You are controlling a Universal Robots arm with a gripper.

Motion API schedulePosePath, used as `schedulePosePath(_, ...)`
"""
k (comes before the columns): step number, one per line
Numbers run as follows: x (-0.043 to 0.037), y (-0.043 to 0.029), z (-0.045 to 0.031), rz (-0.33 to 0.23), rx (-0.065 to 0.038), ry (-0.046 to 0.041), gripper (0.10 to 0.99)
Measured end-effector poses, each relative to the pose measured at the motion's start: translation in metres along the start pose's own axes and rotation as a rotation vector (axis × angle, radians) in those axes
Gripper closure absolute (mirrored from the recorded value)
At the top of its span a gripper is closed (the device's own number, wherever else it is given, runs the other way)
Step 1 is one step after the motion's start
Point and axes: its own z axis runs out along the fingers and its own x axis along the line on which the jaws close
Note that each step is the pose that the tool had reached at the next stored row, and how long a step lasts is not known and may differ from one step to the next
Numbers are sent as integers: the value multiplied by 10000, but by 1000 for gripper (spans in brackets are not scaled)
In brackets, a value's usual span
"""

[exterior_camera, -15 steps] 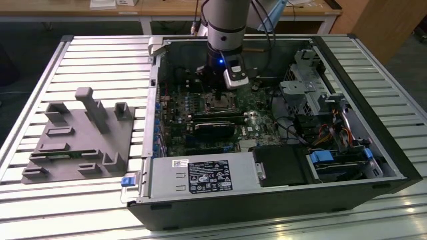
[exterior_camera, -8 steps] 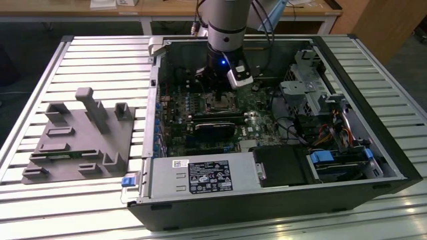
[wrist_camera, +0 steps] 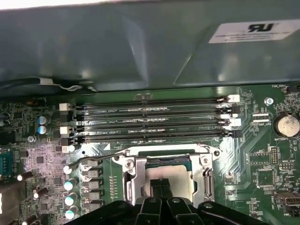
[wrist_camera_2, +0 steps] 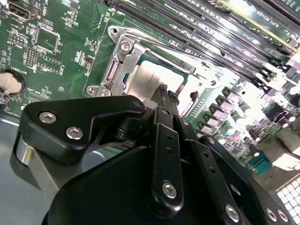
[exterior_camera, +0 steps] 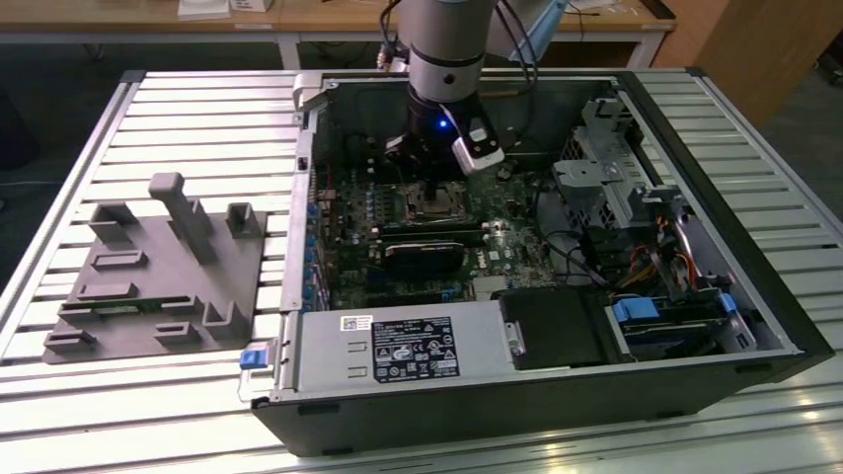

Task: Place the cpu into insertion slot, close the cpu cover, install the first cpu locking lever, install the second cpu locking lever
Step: 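Close the cpu cover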

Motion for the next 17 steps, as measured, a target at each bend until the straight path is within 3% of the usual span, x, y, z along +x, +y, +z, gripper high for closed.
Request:
schedulePosePath(11,154,-13,9,-2,2,-39,980)
schedulePosePath(17,197,-18,42,-1,2,-38,980)
